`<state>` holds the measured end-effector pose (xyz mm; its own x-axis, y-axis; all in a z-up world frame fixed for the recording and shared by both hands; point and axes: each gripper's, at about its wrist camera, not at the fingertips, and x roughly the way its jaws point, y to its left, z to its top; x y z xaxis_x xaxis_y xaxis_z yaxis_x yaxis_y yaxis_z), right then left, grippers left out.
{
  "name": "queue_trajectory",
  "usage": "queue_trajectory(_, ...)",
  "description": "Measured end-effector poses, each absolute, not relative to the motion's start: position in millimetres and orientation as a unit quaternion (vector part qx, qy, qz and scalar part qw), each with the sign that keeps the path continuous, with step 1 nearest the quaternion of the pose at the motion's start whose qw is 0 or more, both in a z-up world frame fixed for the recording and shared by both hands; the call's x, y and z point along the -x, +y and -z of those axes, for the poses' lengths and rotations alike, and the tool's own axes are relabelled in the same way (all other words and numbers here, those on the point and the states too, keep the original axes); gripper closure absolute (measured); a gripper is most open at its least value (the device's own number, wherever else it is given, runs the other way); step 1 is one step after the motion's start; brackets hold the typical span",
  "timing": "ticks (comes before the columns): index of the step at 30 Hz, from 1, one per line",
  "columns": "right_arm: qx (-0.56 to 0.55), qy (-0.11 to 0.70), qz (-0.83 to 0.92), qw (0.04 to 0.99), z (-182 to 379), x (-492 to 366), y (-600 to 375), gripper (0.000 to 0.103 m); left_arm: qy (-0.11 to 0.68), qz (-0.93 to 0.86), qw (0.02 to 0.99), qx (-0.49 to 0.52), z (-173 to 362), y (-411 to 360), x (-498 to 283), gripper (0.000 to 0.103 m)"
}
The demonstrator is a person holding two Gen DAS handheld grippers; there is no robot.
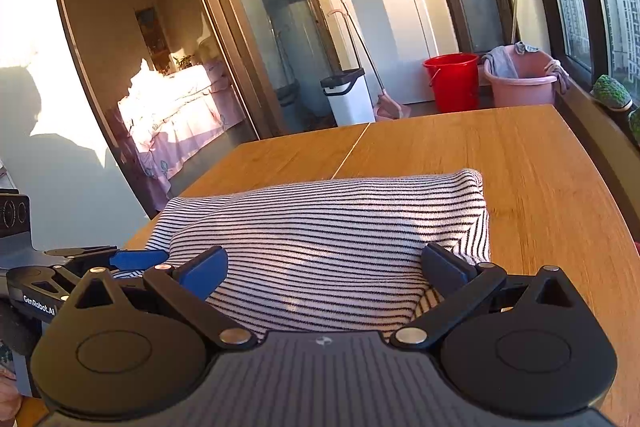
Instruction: Fold clothes
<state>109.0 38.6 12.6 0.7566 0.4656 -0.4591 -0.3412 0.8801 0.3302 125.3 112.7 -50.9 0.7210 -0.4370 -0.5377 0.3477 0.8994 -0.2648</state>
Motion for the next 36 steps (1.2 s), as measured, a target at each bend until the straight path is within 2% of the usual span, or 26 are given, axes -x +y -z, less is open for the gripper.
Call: queue_trajectory(36, -0.122, 0.271, -0.226, 0.928, -8.8, -109.5, 34.4, 0.000, 0.301, 0.222, 0.922, 0.094, 54.0, 124.9, -124.1, 0.000)
